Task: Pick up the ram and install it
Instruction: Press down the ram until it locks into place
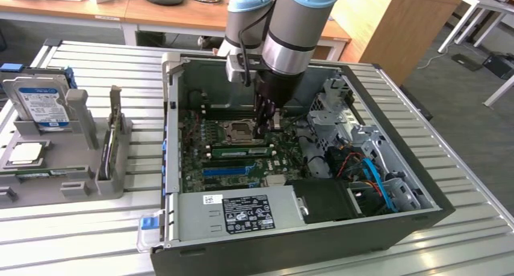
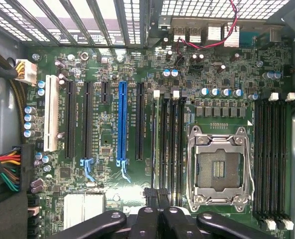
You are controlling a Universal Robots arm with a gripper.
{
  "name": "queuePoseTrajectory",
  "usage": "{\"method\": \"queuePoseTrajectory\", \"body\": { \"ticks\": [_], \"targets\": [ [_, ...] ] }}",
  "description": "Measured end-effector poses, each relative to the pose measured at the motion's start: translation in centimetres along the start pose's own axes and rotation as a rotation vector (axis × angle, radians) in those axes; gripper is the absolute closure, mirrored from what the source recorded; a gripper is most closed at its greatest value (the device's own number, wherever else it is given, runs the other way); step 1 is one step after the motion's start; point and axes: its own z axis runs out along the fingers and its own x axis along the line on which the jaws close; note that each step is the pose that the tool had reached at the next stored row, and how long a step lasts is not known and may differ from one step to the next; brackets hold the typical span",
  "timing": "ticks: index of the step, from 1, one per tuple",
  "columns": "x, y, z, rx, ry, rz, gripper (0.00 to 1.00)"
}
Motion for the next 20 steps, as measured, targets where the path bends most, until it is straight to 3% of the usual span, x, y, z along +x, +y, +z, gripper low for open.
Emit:
{"method": "queuePoseTrajectory", "body": {
  "ticks": [9,20],
  "targets": [
    [0.0,-0.05,0.0,-0.0001,0.0001,0.0,0.89],
    [0.0,-2.58,-0.07,-0.0001,0.0,0.0,0.89]
  ]
}}
